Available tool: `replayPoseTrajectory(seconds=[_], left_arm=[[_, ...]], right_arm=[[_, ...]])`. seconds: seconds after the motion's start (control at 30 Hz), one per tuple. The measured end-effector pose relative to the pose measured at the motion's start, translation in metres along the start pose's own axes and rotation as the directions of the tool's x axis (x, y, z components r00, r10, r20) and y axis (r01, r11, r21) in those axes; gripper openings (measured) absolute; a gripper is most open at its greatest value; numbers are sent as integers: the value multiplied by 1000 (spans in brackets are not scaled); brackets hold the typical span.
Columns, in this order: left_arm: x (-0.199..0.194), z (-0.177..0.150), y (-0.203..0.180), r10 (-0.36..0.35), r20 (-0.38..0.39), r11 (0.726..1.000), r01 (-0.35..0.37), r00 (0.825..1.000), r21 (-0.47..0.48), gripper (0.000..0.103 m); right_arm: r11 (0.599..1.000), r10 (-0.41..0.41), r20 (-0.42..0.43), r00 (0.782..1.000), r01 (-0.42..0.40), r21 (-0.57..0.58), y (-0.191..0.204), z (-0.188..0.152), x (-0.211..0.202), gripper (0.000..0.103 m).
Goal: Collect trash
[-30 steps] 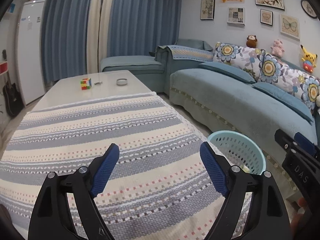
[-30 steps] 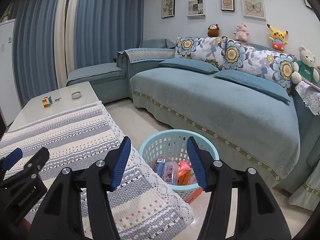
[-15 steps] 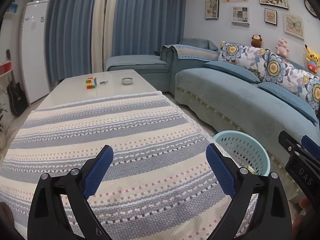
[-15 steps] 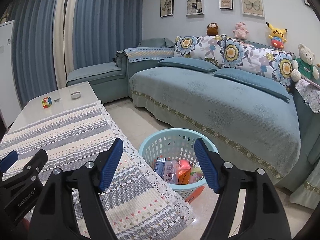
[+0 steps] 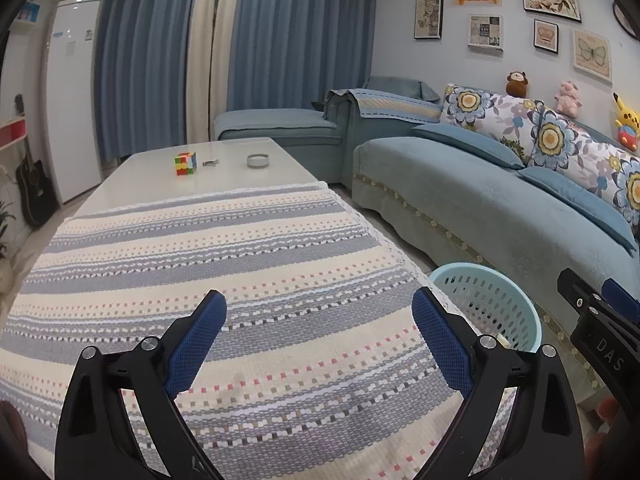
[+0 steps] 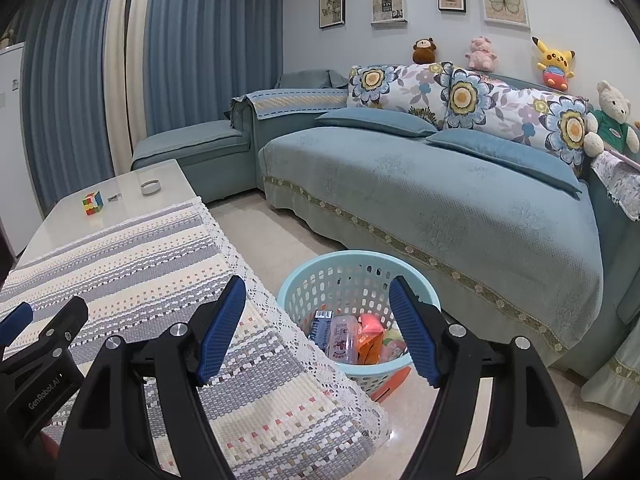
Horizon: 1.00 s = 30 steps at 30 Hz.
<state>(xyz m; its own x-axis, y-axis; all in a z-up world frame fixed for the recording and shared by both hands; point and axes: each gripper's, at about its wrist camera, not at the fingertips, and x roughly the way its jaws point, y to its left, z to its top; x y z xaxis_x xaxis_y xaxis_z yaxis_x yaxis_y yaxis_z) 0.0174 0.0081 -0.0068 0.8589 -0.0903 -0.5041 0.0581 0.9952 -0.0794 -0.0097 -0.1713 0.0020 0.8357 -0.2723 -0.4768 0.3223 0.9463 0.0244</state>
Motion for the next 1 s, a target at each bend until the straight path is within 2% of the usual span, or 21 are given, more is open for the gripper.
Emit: replayPoseTrajectory(seconds=[1.0], left_arm=[[-1, 1, 3, 9, 6, 1000, -9, 1000, -5, 91]], right_arm=[[1000, 0, 2, 1000, 0, 8, 0, -2, 1, 70]])
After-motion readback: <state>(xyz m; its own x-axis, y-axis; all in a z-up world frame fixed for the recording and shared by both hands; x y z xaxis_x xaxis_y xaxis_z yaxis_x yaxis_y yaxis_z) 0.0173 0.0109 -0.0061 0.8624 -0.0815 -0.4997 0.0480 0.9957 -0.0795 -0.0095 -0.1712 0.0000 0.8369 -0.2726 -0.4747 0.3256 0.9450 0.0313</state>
